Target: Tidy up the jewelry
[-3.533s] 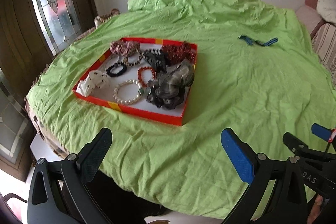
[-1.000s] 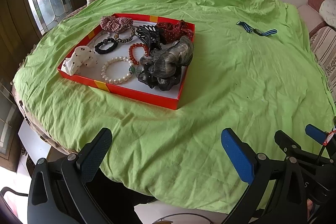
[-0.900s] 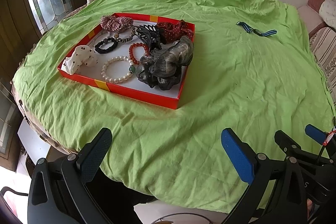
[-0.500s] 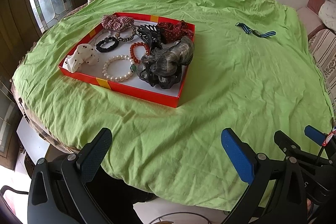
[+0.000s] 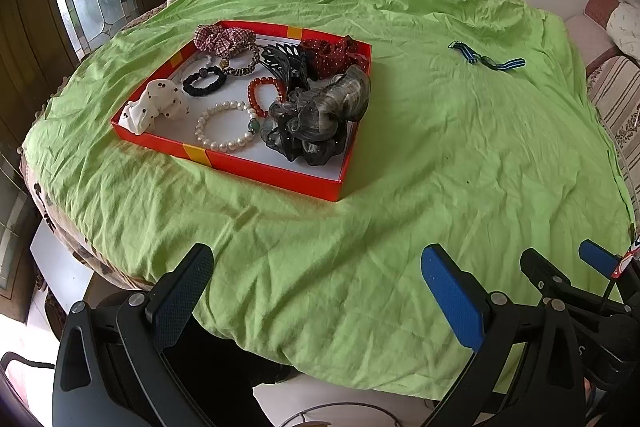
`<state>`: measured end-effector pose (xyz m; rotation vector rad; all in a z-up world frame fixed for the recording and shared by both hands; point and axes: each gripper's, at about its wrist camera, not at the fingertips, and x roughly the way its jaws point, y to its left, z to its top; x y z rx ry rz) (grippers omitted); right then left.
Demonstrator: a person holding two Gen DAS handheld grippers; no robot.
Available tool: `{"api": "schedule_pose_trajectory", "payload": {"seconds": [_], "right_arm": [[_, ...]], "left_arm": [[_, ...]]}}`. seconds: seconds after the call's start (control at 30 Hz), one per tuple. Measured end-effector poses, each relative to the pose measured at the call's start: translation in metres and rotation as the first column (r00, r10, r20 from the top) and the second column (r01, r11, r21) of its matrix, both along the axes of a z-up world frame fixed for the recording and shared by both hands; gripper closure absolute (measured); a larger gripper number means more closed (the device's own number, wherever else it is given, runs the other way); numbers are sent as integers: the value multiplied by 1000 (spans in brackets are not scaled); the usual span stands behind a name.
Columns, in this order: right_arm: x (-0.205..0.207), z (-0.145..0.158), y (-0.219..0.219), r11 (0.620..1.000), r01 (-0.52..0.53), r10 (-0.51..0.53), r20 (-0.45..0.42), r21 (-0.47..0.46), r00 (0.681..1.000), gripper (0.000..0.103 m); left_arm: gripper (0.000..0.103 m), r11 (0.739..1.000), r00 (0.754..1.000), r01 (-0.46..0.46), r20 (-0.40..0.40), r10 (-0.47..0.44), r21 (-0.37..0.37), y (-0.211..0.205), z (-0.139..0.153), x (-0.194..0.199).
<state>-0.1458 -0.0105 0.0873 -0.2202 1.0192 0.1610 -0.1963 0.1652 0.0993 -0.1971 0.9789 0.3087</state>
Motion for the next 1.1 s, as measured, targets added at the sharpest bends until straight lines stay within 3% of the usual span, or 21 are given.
{"api": "schedule_pose_trajectory", "payload": {"seconds": [1.1], "right_arm": [[9,-14,3,1000,11,-11,-37,-3,999,15]], "left_arm": [[0,1000,999,3,-33,-4,-30,6,-14,9]]}}
